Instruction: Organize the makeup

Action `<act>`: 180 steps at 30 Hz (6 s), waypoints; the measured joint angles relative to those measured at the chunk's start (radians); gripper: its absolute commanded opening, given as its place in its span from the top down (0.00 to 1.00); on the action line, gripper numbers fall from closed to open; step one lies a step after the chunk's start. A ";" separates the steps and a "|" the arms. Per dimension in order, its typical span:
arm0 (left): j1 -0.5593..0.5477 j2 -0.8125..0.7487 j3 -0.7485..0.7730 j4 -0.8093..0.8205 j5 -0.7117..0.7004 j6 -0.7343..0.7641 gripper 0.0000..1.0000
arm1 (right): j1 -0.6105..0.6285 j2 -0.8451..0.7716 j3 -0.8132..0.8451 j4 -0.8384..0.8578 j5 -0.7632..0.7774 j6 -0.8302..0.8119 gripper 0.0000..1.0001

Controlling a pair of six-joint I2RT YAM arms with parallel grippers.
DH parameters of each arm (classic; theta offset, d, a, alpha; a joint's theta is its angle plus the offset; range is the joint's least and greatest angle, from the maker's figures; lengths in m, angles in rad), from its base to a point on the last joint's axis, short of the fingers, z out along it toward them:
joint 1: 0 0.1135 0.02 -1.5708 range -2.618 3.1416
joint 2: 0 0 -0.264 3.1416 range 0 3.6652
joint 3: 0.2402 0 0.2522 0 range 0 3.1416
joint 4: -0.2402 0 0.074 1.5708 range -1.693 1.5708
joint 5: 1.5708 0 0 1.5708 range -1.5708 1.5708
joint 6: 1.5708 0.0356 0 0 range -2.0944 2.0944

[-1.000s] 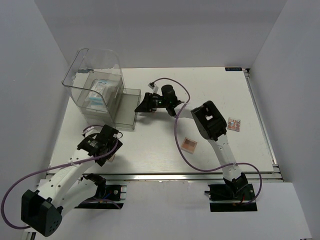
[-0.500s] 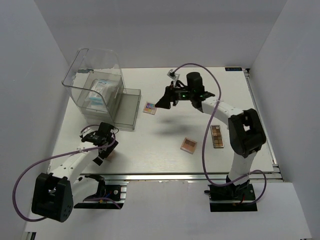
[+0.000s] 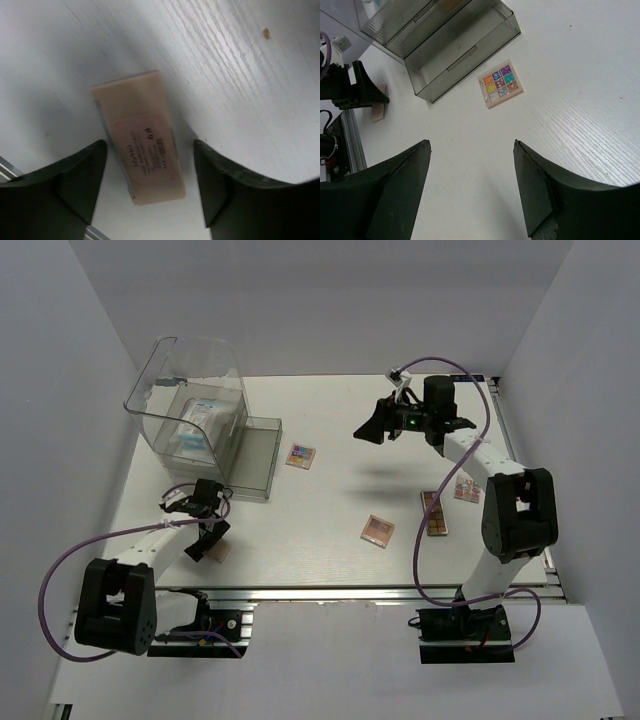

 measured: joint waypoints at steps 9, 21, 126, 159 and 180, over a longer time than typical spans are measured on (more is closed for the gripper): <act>0.018 -0.040 -0.037 0.063 -0.023 0.022 0.72 | -0.047 -0.026 0.010 -0.019 0.009 -0.037 0.28; -0.001 -0.185 -0.093 0.108 0.108 0.076 1.00 | -0.102 -0.026 0.052 -0.023 -0.043 -0.129 0.11; -0.261 0.100 0.692 0.315 0.095 0.597 0.02 | -0.084 -0.134 -0.351 -0.611 0.842 -0.359 0.96; -0.261 0.000 0.748 0.344 0.168 0.542 0.02 | 0.459 0.563 0.797 -0.237 0.403 0.312 1.00; -0.261 -0.075 0.708 0.277 0.134 0.476 0.02 | 0.480 0.646 0.728 -0.019 0.384 0.351 0.11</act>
